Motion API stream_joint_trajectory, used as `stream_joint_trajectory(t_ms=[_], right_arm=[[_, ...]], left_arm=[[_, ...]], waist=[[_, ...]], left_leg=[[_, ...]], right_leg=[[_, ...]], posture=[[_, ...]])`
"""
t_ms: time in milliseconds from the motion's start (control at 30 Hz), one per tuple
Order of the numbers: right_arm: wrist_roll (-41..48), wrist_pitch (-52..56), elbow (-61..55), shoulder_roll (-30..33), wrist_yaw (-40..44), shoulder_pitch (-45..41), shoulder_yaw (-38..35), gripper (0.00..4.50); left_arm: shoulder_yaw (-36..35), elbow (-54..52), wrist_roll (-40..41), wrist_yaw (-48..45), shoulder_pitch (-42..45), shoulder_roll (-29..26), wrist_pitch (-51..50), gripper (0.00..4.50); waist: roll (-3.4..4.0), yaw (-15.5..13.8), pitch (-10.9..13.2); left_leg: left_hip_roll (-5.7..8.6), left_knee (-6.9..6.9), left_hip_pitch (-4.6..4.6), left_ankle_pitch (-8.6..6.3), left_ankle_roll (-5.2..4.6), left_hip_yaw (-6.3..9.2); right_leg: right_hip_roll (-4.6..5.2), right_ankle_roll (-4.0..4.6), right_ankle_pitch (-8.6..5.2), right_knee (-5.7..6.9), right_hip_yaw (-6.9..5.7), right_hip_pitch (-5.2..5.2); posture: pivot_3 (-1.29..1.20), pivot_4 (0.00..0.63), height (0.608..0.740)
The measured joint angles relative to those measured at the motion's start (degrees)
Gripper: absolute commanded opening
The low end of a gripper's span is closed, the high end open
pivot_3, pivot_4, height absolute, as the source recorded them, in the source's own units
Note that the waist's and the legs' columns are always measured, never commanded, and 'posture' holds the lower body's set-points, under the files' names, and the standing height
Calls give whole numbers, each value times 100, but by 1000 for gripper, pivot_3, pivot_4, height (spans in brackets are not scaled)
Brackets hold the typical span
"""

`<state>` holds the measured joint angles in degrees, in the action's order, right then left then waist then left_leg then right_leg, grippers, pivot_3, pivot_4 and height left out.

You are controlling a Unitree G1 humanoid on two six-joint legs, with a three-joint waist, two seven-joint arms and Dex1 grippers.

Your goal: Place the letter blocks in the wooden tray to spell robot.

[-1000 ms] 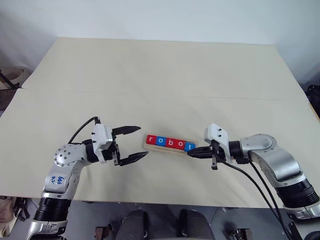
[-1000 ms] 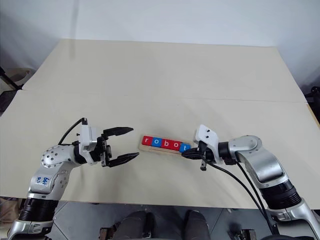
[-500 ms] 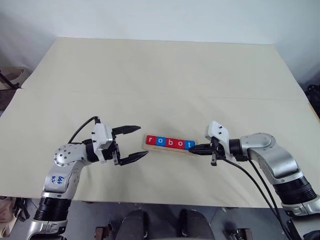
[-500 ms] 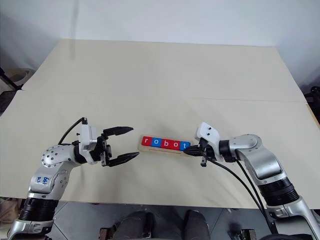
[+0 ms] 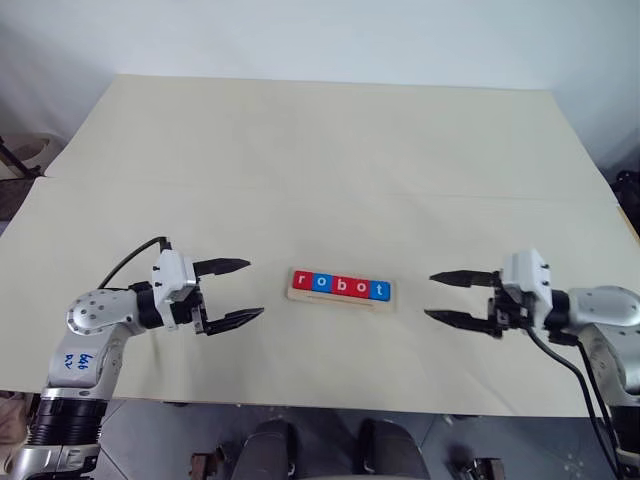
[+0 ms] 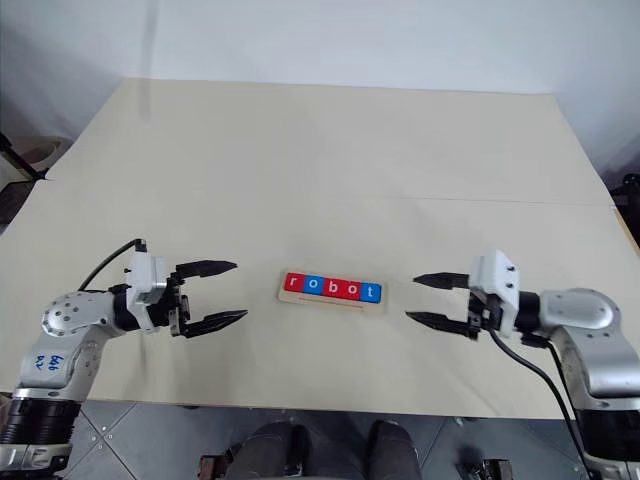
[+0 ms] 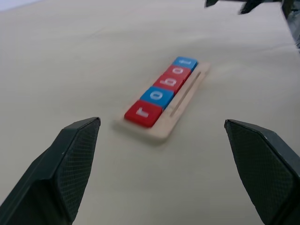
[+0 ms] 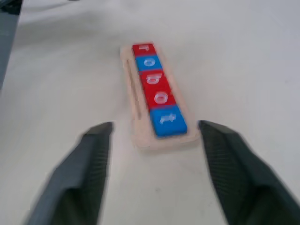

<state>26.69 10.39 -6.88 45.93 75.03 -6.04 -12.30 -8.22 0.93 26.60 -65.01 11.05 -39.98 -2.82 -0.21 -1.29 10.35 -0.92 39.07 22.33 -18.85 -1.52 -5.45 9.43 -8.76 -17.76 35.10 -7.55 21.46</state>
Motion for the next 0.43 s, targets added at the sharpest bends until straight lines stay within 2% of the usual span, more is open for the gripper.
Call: stream_joint_trajectory(t_ms=[67, 433], right_arm=[[57, -18, 167, 89, 78, 113, -136, 4485], [162, -502, 590, -98, -79, -43, -245, 4485]], left_arm=[[-152, 210, -13, -36, -1, -146, 74, 4500], [-242, 458, -185, 75, 163, -127, 423, 4500]], waist=[[0, 1, 0], [0, 8, 0]], left_leg=[[0, 0, -1, 0, 0, -1], [-1, 1, -4, 0, 0, -2]], right_leg=[[0, 0, 0, 1, 2, 0], [1, 0, 0, 4, 3, -1]], posture=[[0, 150, 740], [0, 150, 740]])
